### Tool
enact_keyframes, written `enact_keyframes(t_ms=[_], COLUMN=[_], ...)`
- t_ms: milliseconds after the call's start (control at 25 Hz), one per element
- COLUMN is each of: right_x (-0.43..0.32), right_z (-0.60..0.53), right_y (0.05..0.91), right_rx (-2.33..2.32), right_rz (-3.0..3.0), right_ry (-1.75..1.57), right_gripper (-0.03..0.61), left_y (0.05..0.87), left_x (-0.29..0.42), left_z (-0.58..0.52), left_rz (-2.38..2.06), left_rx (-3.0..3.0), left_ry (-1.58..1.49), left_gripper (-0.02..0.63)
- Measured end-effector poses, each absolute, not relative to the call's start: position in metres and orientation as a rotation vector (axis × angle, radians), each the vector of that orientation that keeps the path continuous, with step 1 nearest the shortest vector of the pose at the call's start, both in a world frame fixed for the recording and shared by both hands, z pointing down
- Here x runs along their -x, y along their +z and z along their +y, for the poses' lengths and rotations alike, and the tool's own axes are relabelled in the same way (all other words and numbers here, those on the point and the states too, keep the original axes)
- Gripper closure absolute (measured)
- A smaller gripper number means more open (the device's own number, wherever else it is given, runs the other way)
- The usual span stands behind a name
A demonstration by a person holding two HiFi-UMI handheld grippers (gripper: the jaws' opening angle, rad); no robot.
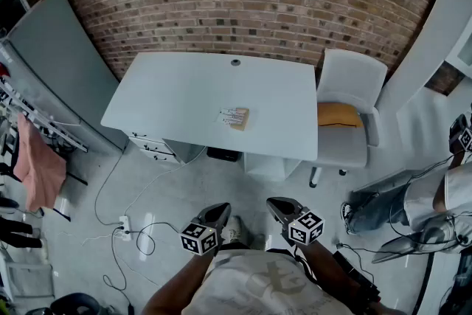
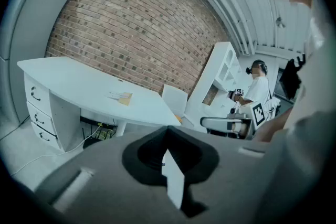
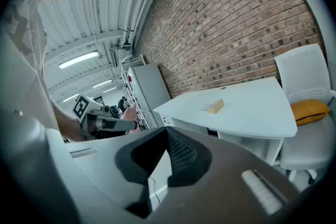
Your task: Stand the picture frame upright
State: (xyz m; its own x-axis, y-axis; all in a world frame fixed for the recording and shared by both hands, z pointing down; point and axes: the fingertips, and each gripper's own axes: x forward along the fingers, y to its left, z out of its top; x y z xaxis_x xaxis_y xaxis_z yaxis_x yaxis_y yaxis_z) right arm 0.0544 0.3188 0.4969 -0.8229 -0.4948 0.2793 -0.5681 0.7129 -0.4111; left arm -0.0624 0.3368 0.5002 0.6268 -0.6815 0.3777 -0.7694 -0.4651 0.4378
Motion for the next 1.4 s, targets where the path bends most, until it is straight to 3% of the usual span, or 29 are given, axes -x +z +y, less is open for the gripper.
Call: enact_keyframes(t_ms=[960, 1400], right_x=[-0.103, -0.107], right_z=[0.328, 0.323], right_y=[0.501, 0.507], right_rx=[-0.909, -0.919], right_rz=[-2.804, -2.779], right_ry=[0.703, 0.731], right_gripper=[0.572, 0.572], left_y=[0.498, 0.493], left_x=[0.029, 0.052], left_z=[0.346, 0.342], left_rz=[-1.186, -1.262], left_rx=[-2.295, -2.278], left_ry=[0.26, 0.254], left_gripper=[0.612, 0.612])
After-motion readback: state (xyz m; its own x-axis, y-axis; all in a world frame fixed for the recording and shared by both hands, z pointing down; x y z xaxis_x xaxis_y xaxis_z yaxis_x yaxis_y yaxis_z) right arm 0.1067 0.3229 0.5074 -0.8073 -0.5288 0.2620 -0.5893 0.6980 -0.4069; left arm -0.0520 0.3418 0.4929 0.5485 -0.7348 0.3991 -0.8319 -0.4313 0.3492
